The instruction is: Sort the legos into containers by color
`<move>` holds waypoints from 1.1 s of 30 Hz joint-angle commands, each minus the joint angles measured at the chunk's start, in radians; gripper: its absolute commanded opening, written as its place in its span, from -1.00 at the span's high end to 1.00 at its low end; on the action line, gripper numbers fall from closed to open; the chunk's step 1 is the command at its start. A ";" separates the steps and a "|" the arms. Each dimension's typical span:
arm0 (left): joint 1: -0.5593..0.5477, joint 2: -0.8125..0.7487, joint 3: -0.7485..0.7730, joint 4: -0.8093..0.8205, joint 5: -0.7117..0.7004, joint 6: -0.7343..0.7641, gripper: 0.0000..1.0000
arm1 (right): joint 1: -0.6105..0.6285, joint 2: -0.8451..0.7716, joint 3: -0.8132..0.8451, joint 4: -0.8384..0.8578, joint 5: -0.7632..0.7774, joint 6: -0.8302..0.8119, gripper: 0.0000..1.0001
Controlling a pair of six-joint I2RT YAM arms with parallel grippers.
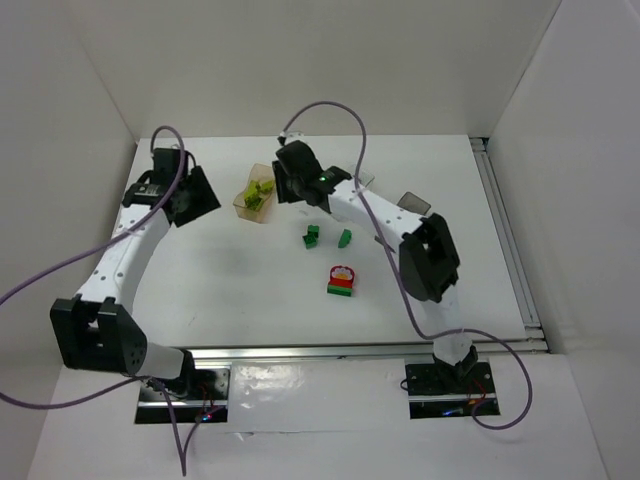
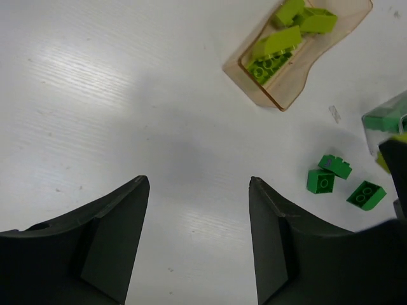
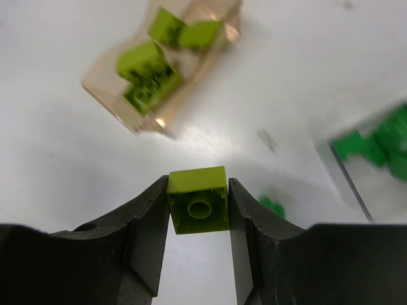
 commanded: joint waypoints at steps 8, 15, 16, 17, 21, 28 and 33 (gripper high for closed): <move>0.127 -0.144 -0.071 -0.024 0.076 0.023 -0.45 | -0.001 0.348 0.403 0.180 -0.024 -0.089 0.33; 0.137 -0.144 -0.081 -0.024 0.106 0.032 -0.45 | -0.001 0.469 0.527 0.282 -0.003 -0.101 0.26; 0.137 -0.144 -0.081 -0.024 0.106 0.032 -0.45 | -0.001 0.480 0.538 0.304 0.007 -0.101 0.25; 0.146 -0.144 -0.081 -0.024 0.106 0.041 -0.45 | -0.001 0.503 0.556 0.315 0.007 -0.101 0.23; 0.146 -0.135 -0.081 -0.024 0.125 0.061 -0.45 | -0.001 0.575 0.637 0.335 0.030 -0.101 0.11; 0.146 -0.135 -0.070 -0.047 0.134 0.072 -0.45 | -0.001 0.553 0.625 0.380 0.030 -0.090 -0.72; 0.146 -0.144 -0.091 -0.047 0.156 0.072 -0.45 | -0.001 0.381 0.459 0.389 0.077 -0.090 -0.45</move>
